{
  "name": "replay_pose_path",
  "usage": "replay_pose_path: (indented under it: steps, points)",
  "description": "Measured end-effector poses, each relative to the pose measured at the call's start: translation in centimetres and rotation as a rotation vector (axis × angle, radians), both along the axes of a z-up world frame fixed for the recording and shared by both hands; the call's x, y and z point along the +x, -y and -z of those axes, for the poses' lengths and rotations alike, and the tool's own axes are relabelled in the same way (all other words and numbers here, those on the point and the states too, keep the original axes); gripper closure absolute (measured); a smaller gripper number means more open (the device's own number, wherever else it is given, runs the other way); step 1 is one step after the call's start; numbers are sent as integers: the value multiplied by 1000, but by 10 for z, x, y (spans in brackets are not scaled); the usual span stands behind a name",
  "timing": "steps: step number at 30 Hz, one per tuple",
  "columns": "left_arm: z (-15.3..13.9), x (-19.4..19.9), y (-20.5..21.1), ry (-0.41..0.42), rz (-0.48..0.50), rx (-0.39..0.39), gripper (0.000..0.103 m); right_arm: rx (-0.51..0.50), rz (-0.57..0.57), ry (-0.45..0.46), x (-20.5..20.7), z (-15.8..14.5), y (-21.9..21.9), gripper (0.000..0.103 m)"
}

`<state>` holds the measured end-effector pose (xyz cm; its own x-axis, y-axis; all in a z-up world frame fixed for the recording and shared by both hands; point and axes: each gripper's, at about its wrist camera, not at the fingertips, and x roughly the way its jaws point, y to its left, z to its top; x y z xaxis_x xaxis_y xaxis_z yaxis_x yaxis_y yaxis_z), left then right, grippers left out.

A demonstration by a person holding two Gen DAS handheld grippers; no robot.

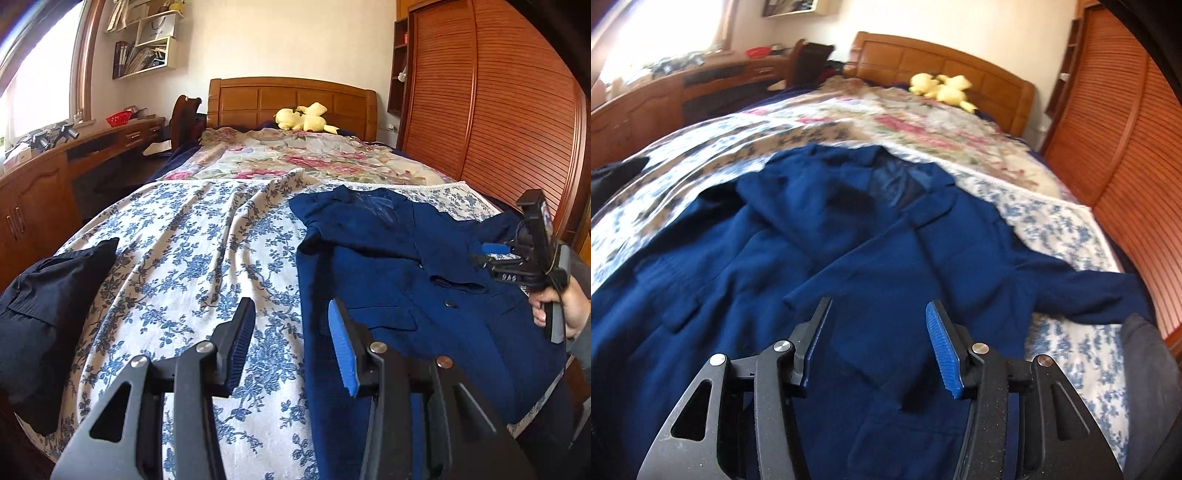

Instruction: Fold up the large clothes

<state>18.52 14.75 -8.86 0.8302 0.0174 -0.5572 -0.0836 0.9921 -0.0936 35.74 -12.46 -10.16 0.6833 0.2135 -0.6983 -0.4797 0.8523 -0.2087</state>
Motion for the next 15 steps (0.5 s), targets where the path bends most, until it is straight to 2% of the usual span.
replay_pose_path:
  steps: [8,15]
  points:
    - [1,8,20,-10,38,15,63,-14,-89,-129,9,42,-18,44]
    - [3,13,33,-21,64,32,63,-100,-112,-166,23,65,-33,43]
